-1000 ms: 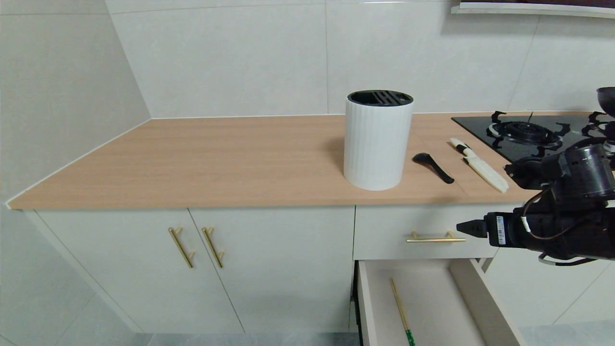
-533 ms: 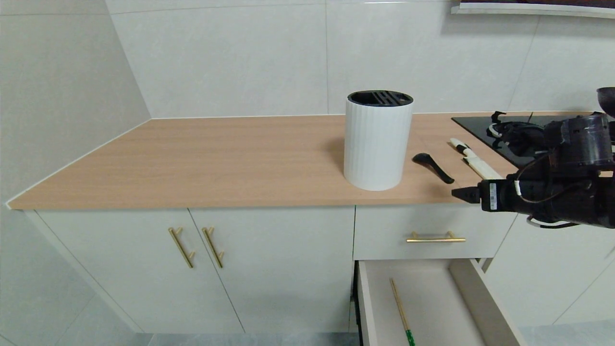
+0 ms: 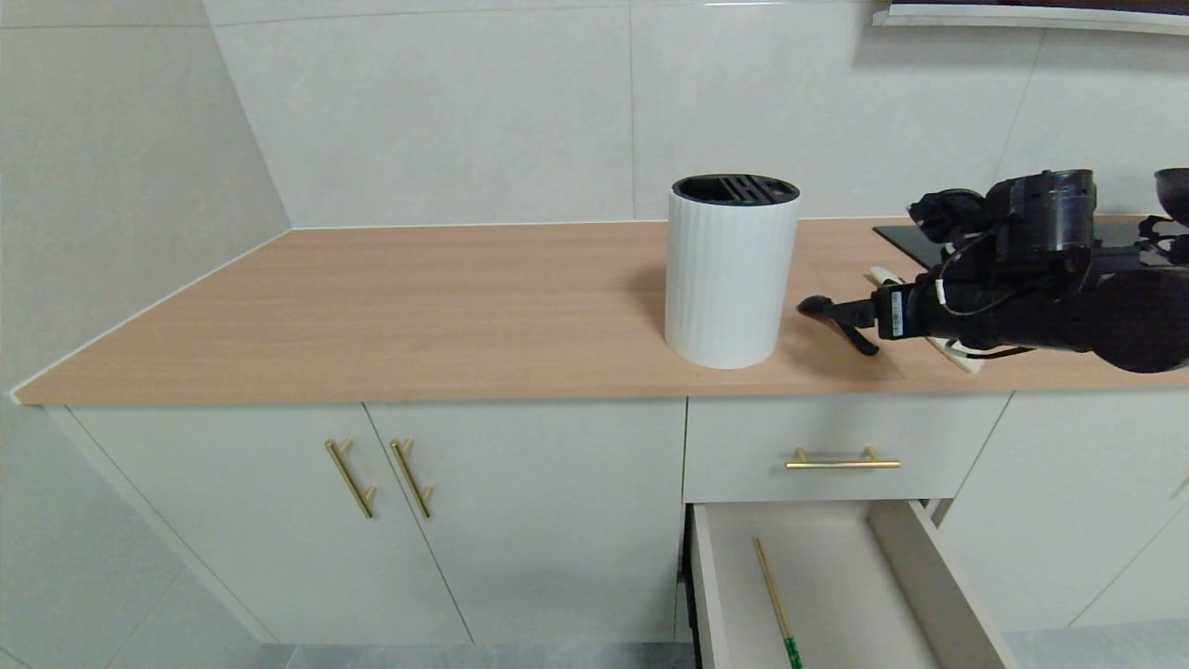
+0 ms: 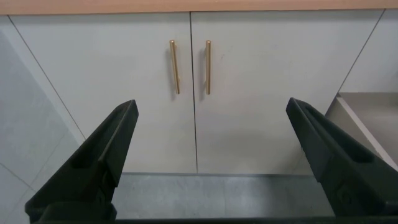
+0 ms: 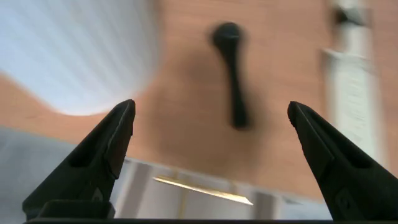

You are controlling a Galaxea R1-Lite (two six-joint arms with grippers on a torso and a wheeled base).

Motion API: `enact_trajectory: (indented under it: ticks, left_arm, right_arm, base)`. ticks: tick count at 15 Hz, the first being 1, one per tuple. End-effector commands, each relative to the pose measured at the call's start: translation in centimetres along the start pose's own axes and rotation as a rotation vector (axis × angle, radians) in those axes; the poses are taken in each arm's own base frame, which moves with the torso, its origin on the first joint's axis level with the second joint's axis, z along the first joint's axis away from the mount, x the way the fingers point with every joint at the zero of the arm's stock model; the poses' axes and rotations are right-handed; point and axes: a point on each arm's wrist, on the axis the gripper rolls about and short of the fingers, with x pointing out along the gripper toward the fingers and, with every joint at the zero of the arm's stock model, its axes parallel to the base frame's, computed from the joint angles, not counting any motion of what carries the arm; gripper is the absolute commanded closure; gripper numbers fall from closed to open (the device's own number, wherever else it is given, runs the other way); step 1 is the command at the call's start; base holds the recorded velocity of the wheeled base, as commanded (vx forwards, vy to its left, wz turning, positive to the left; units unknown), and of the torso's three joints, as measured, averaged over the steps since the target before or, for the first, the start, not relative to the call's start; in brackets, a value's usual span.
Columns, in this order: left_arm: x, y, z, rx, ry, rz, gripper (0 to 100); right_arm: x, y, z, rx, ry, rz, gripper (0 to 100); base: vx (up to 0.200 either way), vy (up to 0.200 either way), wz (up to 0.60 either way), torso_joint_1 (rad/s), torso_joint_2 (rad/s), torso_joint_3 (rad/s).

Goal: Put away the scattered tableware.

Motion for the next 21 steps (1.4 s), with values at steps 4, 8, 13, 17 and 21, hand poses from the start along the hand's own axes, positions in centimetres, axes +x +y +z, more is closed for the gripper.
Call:
enact_trajectory:
  ticks: [4,8,13,17,21]
  left_arm:
    - [0.0,0.0,0.0,0.0,0.0,0.002,0]
    - [0.0,0.0,0.0,0.0,0.0,0.002,0]
    - [0.0,0.0,0.0,0.0,0.0,0.002,0]
    - [0.0,0.0,0.0,0.0,0.0,0.0,0]
    - [0.0,0.0,0.0,0.0,0.0,0.0,0]
  right_arm:
    - [4.7,-2.0,-2.8,-0.011,-0.081,-0.023,0]
    - [5.1,-2.8,-3.1,-0.012,-0.076,-0.035,0]
    - [5.3,-2.8,-3.8,-0.041,-0.014,-0.034,0]
    - [5.5,-2.8,-3.9,-0.042,0.006,-0.04,0]
    - [5.8,-2.9,-4.1,-0.04,0.023,-0.044,0]
  base:
    - [0.0,0.0,0.0,0.0,0.0,0.0]
    - [0.0,0.0,0.0,0.0,0.0,0.0]
    - [0.0,0.0,0.0,0.0,0.0,0.0]
    - [0.0,0.0,0.0,0.0,0.0,0.0]
    - [0.0,0.0,0.0,0.0,0.0,0.0]
